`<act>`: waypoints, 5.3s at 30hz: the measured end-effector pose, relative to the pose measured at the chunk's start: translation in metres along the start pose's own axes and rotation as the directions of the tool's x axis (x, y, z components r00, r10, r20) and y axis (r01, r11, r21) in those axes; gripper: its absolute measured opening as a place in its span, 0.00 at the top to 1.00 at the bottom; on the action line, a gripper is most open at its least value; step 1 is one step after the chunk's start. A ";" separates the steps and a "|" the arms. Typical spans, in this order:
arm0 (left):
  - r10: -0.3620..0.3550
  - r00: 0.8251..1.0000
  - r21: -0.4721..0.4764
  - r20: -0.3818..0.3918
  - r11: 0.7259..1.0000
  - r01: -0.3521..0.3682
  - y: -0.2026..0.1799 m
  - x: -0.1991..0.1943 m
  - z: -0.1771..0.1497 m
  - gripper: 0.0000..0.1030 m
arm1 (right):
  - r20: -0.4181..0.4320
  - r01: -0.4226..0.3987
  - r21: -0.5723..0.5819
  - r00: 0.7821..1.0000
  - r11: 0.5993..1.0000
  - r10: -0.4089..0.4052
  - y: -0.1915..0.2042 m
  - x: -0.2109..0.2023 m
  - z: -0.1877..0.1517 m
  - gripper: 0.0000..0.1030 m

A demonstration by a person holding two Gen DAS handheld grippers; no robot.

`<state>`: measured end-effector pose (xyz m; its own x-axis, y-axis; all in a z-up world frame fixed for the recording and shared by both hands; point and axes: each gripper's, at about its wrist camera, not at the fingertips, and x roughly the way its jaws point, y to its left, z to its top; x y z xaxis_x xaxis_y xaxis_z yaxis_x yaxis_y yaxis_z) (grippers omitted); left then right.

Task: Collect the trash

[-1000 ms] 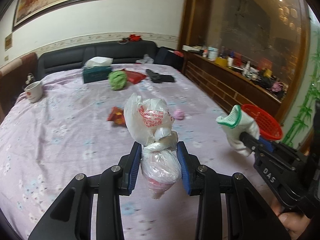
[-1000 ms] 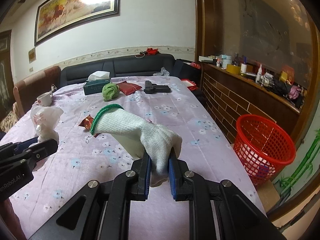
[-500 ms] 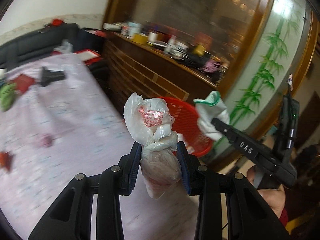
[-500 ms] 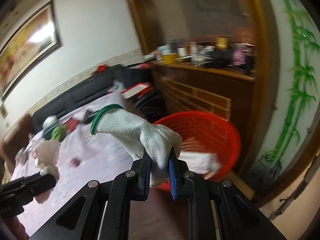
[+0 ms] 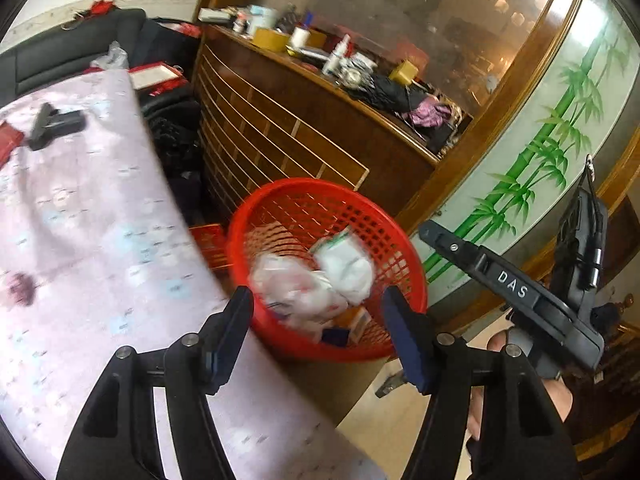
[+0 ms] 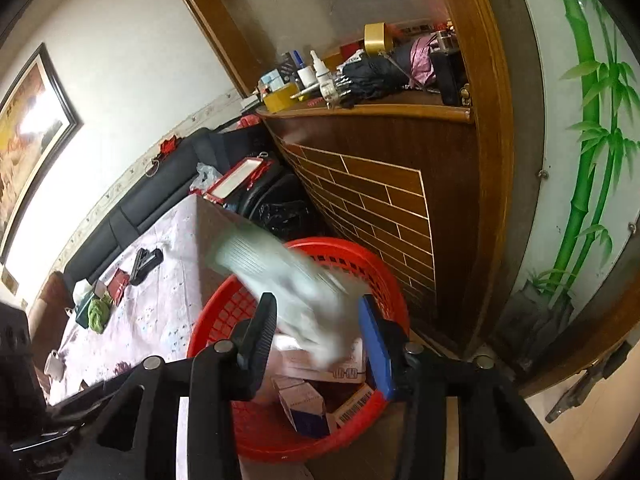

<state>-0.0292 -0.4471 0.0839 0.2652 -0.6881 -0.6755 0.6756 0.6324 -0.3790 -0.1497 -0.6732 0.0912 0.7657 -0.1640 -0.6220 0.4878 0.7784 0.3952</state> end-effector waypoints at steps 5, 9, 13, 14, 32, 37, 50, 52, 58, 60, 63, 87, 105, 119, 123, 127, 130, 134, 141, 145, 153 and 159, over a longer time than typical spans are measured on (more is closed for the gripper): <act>0.066 0.997 -0.039 0.030 0.997 -0.065 0.032 -0.041 -0.020 0.36 | 0.024 -0.029 -0.037 0.999 0.999 0.030 0.020 -0.011 -0.012 0.54; 0.149 0.988 -0.065 0.047 0.987 -0.146 0.064 -0.081 -0.043 0.36 | -0.016 -0.098 -0.117 0.995 0.988 0.096 0.067 -0.015 -0.031 0.54; 0.208 0.976 -0.091 0.067 0.975 -0.202 0.096 -0.123 -0.070 0.36 | -0.071 -0.170 -0.208 0.985 0.963 0.158 0.122 -0.016 -0.056 0.54; 0.219 0.973 -0.101 0.069 0.972 -0.212 0.102 -0.131 -0.074 0.36 | -0.083 -0.181 -0.227 0.983 0.957 0.166 0.134 -0.016 -0.062 0.54; 0.465 0.881 -0.365 0.087 0.838 -0.406 0.263 -0.256 -0.097 0.36 | -0.328 -0.232 -0.372 0.939 0.899 0.107 0.324 0.099 -0.130 0.60; 0.447 0.892 -0.382 0.075 0.839 -0.388 0.279 -0.244 -0.087 0.36 | -0.355 -0.177 -0.371 0.934 0.912 0.037 0.328 0.152 -0.137 0.71; 0.438 0.897 -0.402 -0.058 0.812 -0.423 0.313 -0.158 -0.054 0.37 | -0.248 -0.195 -0.417 0.964 0.888 0.095 0.327 0.152 -0.150 0.76; 0.430 0.899 -0.413 -0.078 0.807 -0.422 0.318 -0.143 -0.050 0.37 | -0.216 -0.200 -0.413 0.969 0.888 0.118 0.324 0.146 -0.146 0.76; 0.464 0.883 -0.353 -0.061 0.818 -0.454 0.310 -0.121 -0.053 0.47 | -0.164 -0.183 -0.402 0.978 0.897 0.126 0.314 0.138 -0.138 0.76; 0.471 0.881 -0.342 -0.042 0.822 -0.456 0.305 -0.125 -0.059 0.48 | -0.159 -0.185 -0.402 0.979 0.897 0.131 0.314 0.137 -0.137 0.76; 0.477 0.879 -0.346 0.012 0.827 -0.444 0.295 -0.141 -0.072 0.49 | -0.139 -0.184 -0.420 0.981 0.888 0.138 0.318 0.132 -0.138 0.76; 0.646 0.745 -0.288 0.167 0.755 -0.590 0.279 -0.168 -0.093 0.48 | -0.103 -0.209 -0.622 0.977 0.755 0.186 0.358 0.109 -0.176 0.76; 0.650 0.742 -0.277 0.163 0.752 -0.598 0.278 -0.166 -0.093 0.48 | -0.115 -0.222 -0.635 0.974 0.740 0.193 0.361 0.108 -0.180 0.76; 0.577 0.800 -0.257 0.163 0.808 -0.531 0.270 -0.163 -0.090 0.48 | -0.106 -0.217 -0.598 0.976 0.772 0.192 0.355 0.106 -0.170 0.76; 0.564 0.805 -0.214 0.184 0.822 -0.528 0.250 -0.165 -0.088 0.48 | -0.146 -0.247 -0.491 0.969 0.836 0.201 0.335 0.098 -0.152 0.76; 0.515 0.839 -0.173 0.174 0.855 -0.489 0.225 -0.162 -0.084 0.48 | -0.116 -0.217 -0.457 0.976 0.862 0.185 0.308 0.075 -0.142 0.76; 0.483 0.855 -0.114 0.187 0.876 -0.469 0.192 -0.155 -0.077 0.48 | -0.094 -0.202 -0.421 0.979 0.884 0.179 0.278 0.052 -0.133 0.76; 0.406 0.893 -0.021 0.192 0.912 -0.410 0.140 -0.137 -0.063 0.48 | -0.040 -0.161 -0.359 0.987 0.919 0.157 0.225 0.020 -0.116 0.76; 0.204 0.970 0.116 0.132 0.969 -0.220 0.047 -0.087 -0.030 0.47 | 0.058 -0.067 -0.232 0.995 0.971 0.082 0.125 -0.029 -0.074 0.75; 0.118 0.988 0.149 0.100 0.980 -0.132 0.005 -0.053 -0.012 0.47 | 0.080 -0.033 -0.174 0.996 0.984 0.048 0.084 -0.043 -0.051 0.75; 0.055 0.998 0.196 0.033 0.979 -0.060 -0.032 0.024 0.013 0.47 | 0.071 -0.011 -0.077 0.997 0.997 0.017 0.034 -0.037 -0.015 0.75; 0.081 0.996 0.164 -0.027 0.984 -0.075 -0.023 0.058 0.020 0.40 | 0.022 -0.033 -0.065 0.999 0.997 0.034 0.023 -0.009 0.006 0.69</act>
<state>-0.0153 -0.5082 0.0663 0.3002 -0.6247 -0.7208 0.7574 0.6155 -0.2180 -0.1428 -0.6581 0.1100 0.7911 -0.1509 -0.5928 0.4344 0.8208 0.3708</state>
